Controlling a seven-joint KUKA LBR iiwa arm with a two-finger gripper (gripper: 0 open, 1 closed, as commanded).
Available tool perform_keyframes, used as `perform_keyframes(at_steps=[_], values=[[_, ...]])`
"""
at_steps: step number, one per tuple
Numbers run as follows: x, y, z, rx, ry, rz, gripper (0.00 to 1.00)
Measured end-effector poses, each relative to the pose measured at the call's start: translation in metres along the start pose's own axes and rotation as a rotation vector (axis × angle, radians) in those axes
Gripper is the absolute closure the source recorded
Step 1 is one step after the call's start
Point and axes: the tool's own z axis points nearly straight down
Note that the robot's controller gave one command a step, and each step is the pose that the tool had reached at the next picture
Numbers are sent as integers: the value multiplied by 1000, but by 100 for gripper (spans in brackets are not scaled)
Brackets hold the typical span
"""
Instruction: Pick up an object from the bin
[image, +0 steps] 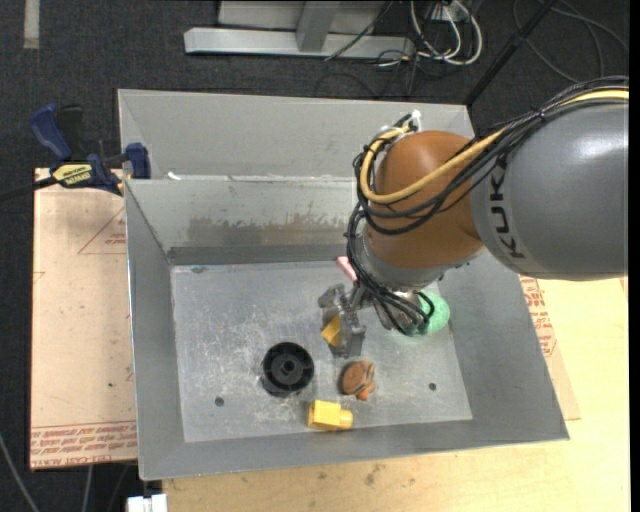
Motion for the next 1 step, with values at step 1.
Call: perform_keyframes(at_steps=[1], values=[[22,-28,-120,1,-1,-2,100]])
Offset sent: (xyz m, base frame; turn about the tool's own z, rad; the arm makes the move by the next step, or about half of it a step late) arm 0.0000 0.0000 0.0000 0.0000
